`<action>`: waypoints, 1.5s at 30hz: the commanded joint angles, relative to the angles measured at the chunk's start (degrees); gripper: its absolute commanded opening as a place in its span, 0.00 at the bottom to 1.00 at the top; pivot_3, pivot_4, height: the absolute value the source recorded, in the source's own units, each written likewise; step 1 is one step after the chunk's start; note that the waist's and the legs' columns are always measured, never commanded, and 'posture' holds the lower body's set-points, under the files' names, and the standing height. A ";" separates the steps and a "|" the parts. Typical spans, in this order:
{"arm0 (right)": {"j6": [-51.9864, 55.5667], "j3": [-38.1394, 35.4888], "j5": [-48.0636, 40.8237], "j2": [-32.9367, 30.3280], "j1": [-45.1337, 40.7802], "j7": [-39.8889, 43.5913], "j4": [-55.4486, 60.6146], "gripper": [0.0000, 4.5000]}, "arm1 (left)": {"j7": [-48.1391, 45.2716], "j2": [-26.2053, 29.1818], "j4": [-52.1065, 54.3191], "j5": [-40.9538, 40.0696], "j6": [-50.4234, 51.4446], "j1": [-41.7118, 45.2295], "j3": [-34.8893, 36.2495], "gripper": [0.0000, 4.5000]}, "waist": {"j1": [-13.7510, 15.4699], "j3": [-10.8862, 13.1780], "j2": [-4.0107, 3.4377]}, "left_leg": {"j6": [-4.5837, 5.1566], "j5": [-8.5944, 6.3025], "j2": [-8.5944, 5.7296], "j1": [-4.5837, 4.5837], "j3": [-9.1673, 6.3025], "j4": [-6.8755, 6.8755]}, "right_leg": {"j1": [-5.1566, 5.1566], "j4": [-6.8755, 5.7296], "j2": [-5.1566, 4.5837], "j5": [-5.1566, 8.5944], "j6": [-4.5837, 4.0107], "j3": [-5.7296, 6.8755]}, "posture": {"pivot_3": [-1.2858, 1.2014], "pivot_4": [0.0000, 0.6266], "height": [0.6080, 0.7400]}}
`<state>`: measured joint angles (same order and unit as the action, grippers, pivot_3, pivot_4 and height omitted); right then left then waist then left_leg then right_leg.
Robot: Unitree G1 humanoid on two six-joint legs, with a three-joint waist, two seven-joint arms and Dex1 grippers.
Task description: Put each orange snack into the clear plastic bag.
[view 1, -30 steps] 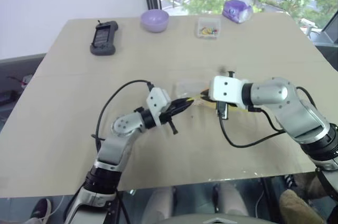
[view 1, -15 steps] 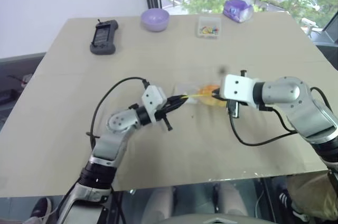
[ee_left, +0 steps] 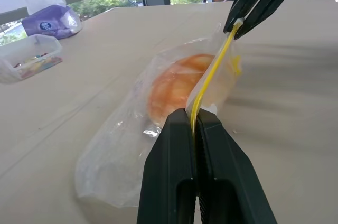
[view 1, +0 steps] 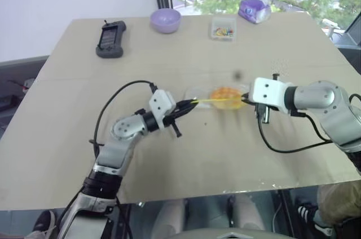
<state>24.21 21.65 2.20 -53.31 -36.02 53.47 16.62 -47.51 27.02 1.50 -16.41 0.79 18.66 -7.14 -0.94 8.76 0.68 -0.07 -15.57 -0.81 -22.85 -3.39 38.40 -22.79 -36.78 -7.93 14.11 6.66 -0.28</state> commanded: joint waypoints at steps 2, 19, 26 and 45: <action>1.38 -5.45 3.66 -4.51 0.88 -1.06 -5.46 0.01 | 1.98 2.49 -1.09 -0.33 -0.92 0.00 6.55 0.00 | -0.01 0.01 0.00 | 0.00 0.00 0.00 0.00 0.00 0.00 | 0.00 0.00 0.00 0.00 0.00 0.00 | 0.52 0.24 1.00; -5.46 -7.28 7.42 1.98 -7.38 -13.12 -15.19 0.01 | 14.33 -0.42 -11.44 7.91 -9.70 11.50 7.28 0.00 | 0.04 0.14 0.06 | -0.08 0.06 -0.01 0.01 -0.01 0.02 | 0.00 -0.04 0.00 -0.01 0.01 0.00 | 0.52 0.24 1.00; -13.22 -9.20 10.38 8.67 -16.51 -24.86 -24.71 0.01 | 29.35 -1.58 -24.94 14.36 -19.32 27.71 9.93 0.00 | -0.10 0.22 0.16 | -0.17 0.11 -0.07 -0.08 -0.12 -0.10 | -0.04 0.13 0.00 -0.01 0.01 0.05 | 0.52 0.24 1.00; -0.79 -7.58 1.77 2.22 1.39 -2.43 -6.68 0.01 | 4.76 6.51 -0.57 2.63 4.16 0.70 2.79 0.00 | -1.25 0.86 -0.09 | 0.03 0.01 -0.06 0.30 -0.39 -0.04 | 0.21 -0.26 0.06 -0.01 -0.01 0.08 | 0.52 0.24 1.00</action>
<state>21.41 17.43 2.98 -49.69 -34.02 50.96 10.33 -43.78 32.20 0.22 -13.74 3.24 20.00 -7.59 -2.19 9.62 0.58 -0.04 -15.56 -0.87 -22.52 -3.78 38.36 -22.55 -37.05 -7.87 14.10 6.65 -0.20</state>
